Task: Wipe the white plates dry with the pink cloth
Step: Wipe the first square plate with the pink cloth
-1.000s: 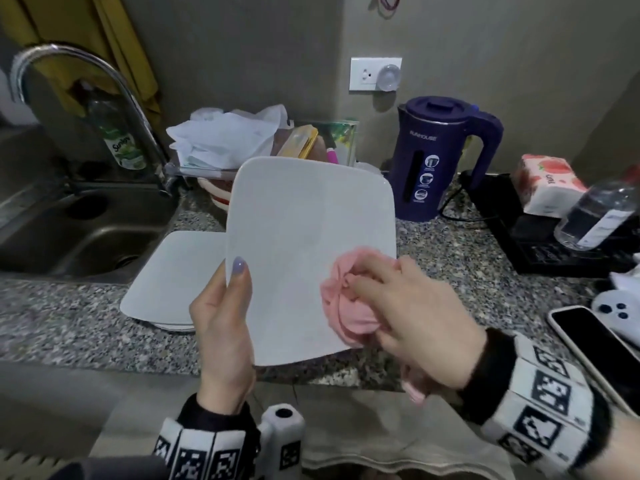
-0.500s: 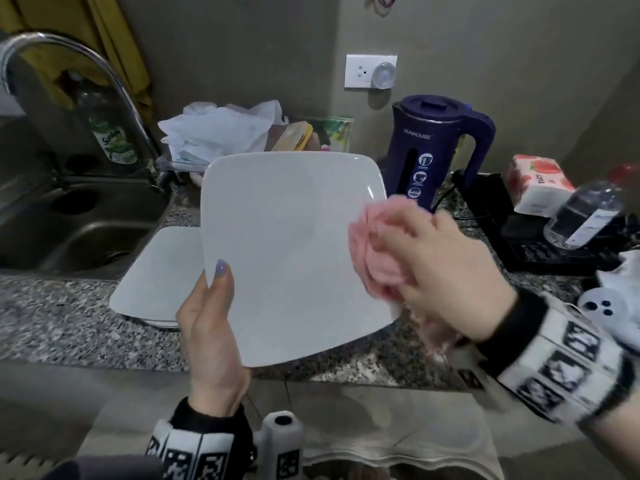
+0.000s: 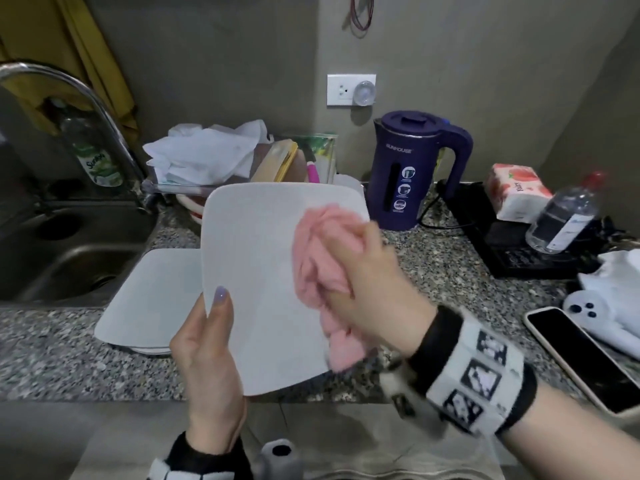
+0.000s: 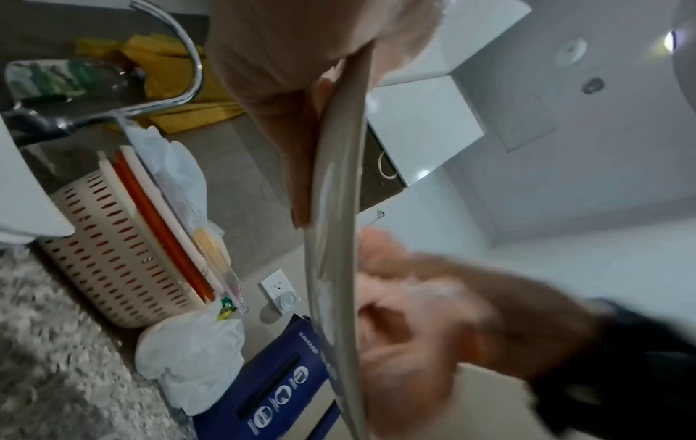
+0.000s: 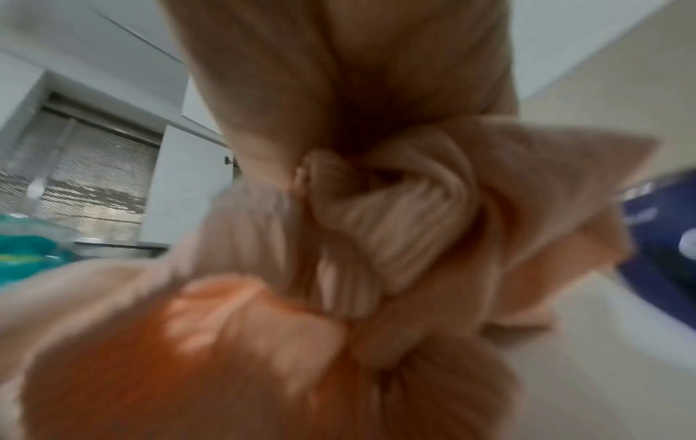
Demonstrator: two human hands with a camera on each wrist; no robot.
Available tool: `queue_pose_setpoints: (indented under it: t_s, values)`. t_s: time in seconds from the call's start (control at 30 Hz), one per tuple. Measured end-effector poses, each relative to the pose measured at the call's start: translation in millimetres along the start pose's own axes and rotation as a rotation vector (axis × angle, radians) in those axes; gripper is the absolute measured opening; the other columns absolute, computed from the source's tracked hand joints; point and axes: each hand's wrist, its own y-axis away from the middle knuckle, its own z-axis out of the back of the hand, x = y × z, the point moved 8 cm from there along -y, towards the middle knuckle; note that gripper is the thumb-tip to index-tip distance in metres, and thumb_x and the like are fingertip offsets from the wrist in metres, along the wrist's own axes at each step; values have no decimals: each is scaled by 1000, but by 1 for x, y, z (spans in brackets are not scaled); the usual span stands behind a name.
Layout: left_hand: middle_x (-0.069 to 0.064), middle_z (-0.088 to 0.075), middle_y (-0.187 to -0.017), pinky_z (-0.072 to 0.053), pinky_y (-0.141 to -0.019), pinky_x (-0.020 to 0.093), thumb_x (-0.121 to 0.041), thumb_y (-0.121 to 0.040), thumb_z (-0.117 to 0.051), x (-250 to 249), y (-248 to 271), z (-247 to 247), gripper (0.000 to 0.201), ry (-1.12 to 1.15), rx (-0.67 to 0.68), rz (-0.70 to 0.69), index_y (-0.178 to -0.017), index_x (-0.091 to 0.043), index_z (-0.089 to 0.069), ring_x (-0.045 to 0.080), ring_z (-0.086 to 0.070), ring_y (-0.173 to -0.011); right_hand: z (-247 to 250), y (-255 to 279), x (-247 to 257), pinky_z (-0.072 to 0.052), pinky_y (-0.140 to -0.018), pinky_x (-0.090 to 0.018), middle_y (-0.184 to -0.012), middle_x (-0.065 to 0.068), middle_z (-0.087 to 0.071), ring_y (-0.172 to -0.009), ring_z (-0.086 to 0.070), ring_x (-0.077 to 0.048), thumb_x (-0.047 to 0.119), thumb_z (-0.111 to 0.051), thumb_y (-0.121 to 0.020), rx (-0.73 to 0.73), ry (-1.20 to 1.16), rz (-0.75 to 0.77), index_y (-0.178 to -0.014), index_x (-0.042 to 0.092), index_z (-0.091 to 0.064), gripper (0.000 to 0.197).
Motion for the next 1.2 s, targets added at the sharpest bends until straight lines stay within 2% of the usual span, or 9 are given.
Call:
queue_pose_setpoints:
  t_s: [0.13, 0.27, 0.37, 0.57, 0.7, 0.83, 0.93, 1.07, 1.2]
  values:
    - [-4, -76, -89, -53, -79, 22, -24, -93, -54, 10, -7, 5, 24, -26, -41, 40, -88, -22, -78, 11, -68, -88, -40, 39, 65, -45, -91, -45, -140, 3, -16, -120, -30, -29, 24, -62, -83, 83, -131, 324, -141, 38, -33, 67]
    - [-16, -74, -82, -52, -68, 13, -13, -97, -47, -3, -3, -4, 42, -45, -34, -37, -83, -36, -79, -3, -67, -79, -2, 5, 50, -39, -68, -35, -148, -2, -15, -120, -28, -28, 20, -58, -83, -145, 57, 223, -145, 41, -23, 74]
    - [-20, -74, -82, -52, -65, 13, -20, -94, -50, -9, -1, -9, 38, -67, -10, -68, -81, -44, -77, -4, -67, -77, 34, -12, 7, -35, -68, -33, -146, -4, -14, -115, -31, -32, 23, -51, -89, -226, 191, -3, -149, 37, -12, 73]
    - [-6, -74, -78, -53, -66, 17, -35, -82, -58, -3, -9, -8, 21, -36, 6, -13, -81, -27, -78, 7, -66, -74, -26, 44, 73, -48, -85, -46, -145, 3, -15, -125, -27, -30, 27, -59, -81, -20, -97, 347, -140, 36, -24, 70]
    - [-17, -67, -68, -49, -62, 13, -28, -85, -56, -11, -6, -8, 25, -23, -3, -54, -69, -29, -76, -2, -60, -66, 13, 11, 52, -39, -63, -35, -146, 0, -20, -115, -34, -28, 18, -58, -79, -241, 34, 262, -138, 44, -20, 74]
    - [-14, -75, -89, -54, -72, 17, -27, -88, -53, -13, 0, -14, 27, 8, 13, -61, -89, -35, -79, 3, -68, -85, 55, -12, -16, -40, -67, -36, -144, -4, -16, -111, -36, -33, 19, -53, -86, -293, 221, -27, -146, 38, -20, 71]
    - [-15, -73, -84, -52, -70, 16, -44, -81, -62, -11, -2, -13, 21, -13, 6, -65, -86, -31, -78, 2, -65, -81, 13, 16, 9, -45, -85, -38, -145, 6, -10, -121, -31, -29, 16, -53, -87, -156, 61, 109, -144, 36, -22, 67]
    - [-7, -72, -77, -52, -70, 18, -45, -83, -61, -5, -3, -8, 25, -54, 12, -28, -77, -25, -76, 8, -65, -75, -21, 45, 77, -49, -64, -39, -143, 0, -25, -114, -40, -35, 16, -57, -75, -94, 43, 388, -138, 31, -33, 70]
    - [-14, -72, -81, -51, -72, 14, -24, -90, -52, -13, -1, -5, 24, -35, -11, -46, -84, -21, -75, 0, -64, -80, 36, 2, 27, -33, -60, -32, -149, -2, -21, -112, -34, -31, 22, -47, -85, -266, 241, 146, -148, 35, -21, 69]
